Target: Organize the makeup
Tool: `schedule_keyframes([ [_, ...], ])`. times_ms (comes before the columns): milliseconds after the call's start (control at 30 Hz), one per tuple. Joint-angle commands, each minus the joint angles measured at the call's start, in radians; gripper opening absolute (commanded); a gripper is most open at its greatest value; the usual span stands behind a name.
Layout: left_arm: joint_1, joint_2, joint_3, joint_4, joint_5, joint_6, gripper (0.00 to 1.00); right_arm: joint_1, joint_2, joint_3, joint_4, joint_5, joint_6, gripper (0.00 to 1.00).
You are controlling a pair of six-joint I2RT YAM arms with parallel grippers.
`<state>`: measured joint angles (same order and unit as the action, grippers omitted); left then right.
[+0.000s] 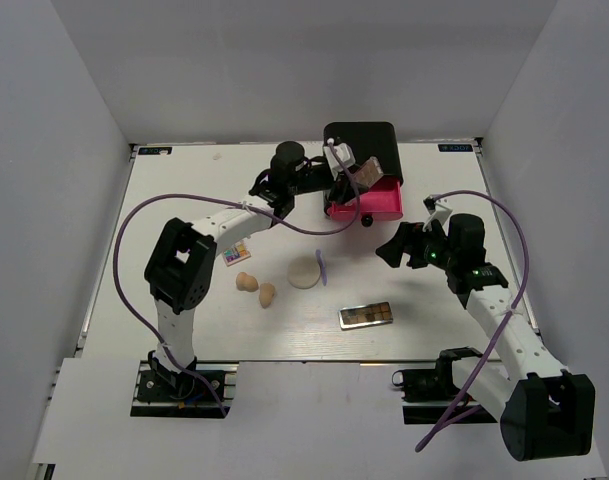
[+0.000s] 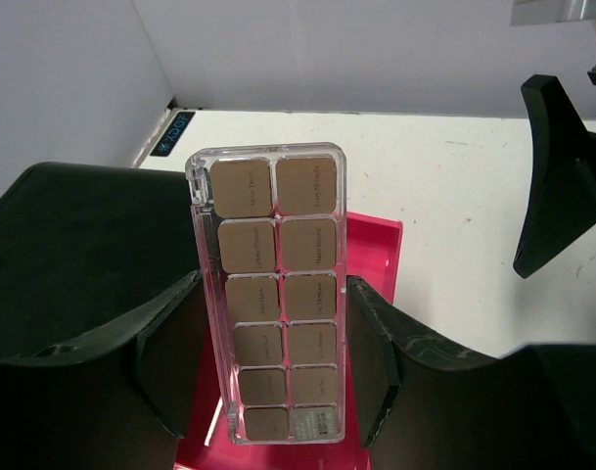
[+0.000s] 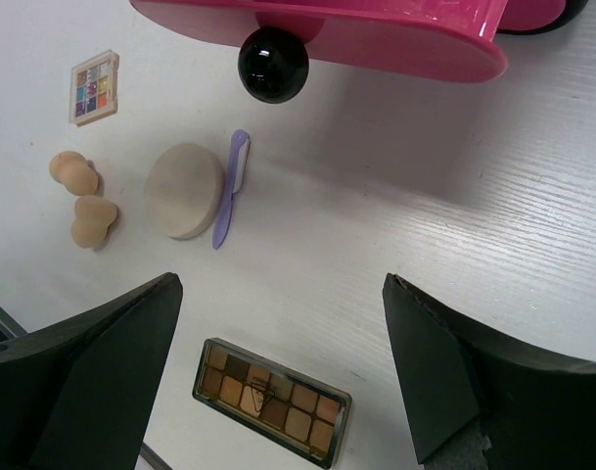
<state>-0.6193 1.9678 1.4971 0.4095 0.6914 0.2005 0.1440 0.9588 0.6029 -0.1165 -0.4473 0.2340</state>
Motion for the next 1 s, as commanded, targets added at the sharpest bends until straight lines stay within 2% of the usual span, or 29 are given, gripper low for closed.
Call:
schedule_keyframes([
  [0,-0.016,-0.020,0.032,-0.041,0.019,0.056,0.43,-0.004,-0.006,-0.008,0.034,0.002,-0.002,0.89],
  [133,-0.016,-0.021,0.034,-0.058,-0.021,0.074,0.60,-0.007,-0.005,-0.005,0.038,0.002,-0.001,0.89],
  [267,-0.025,-0.023,0.037,-0.067,-0.050,0.080,0.68,-0.006,-0.002,-0.005,0.041,0.002,0.001,0.89],
  [400,-0.025,-0.018,0.045,-0.083,-0.066,0.085,0.72,-0.006,-0.003,-0.005,0.043,0.002,0.004,0.89],
  [467,-0.025,-0.017,0.049,-0.084,-0.073,0.089,0.78,-0.009,-0.003,-0.005,0.043,0.004,0.004,0.89],
  [733,-0.025,-0.026,0.075,-0.066,-0.090,0.082,0.79,-0.009,-0.009,-0.005,0.043,0.004,0.004,0.89],
  [833,-0.025,-0.056,0.087,-0.032,-0.122,0.025,0.78,-0.011,-0.012,-0.005,0.046,-0.002,0.002,0.89],
  [967,-0.025,-0.128,0.054,-0.014,-0.252,-0.074,0.68,-0.011,-0.015,-0.006,0.054,-0.013,-0.016,0.88],
])
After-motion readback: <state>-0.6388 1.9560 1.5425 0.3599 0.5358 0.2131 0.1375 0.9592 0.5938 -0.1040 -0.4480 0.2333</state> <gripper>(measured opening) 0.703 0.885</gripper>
